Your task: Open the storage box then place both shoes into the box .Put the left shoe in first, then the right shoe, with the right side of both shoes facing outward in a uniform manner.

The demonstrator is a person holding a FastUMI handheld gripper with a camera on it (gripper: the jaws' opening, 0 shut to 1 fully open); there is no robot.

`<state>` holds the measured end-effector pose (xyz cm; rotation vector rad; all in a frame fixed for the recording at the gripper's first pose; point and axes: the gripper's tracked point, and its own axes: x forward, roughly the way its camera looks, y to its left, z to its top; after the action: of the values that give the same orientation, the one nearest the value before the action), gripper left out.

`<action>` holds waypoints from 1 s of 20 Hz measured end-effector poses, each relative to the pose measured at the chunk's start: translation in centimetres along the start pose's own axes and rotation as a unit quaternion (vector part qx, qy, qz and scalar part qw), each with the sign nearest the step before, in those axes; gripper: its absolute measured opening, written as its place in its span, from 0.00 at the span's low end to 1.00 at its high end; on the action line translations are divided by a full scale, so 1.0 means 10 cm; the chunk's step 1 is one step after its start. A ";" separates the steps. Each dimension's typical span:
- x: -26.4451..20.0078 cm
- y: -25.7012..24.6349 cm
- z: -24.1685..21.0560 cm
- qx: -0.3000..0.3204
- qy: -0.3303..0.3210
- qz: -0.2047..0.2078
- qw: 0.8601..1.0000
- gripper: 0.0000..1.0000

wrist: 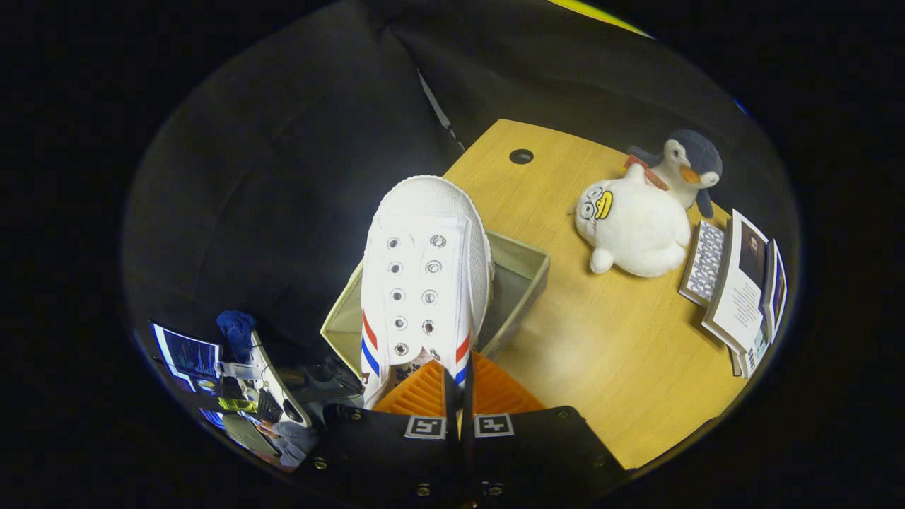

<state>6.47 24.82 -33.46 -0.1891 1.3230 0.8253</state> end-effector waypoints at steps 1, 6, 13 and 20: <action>0.06 0.05 0.02 -0.001 0.005 -0.003 1.000 0.01; 0.30 0.17 0.07 -0.002 0.031 -0.013 0.999 0.01; 0.49 0.29 0.05 0.020 0.053 -0.014 0.998 0.02; 0.20 0.52 0.30 0.022 0.011 0.053 0.998 0.52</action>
<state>5.57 31.07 -32.73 -0.0938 1.3803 0.8841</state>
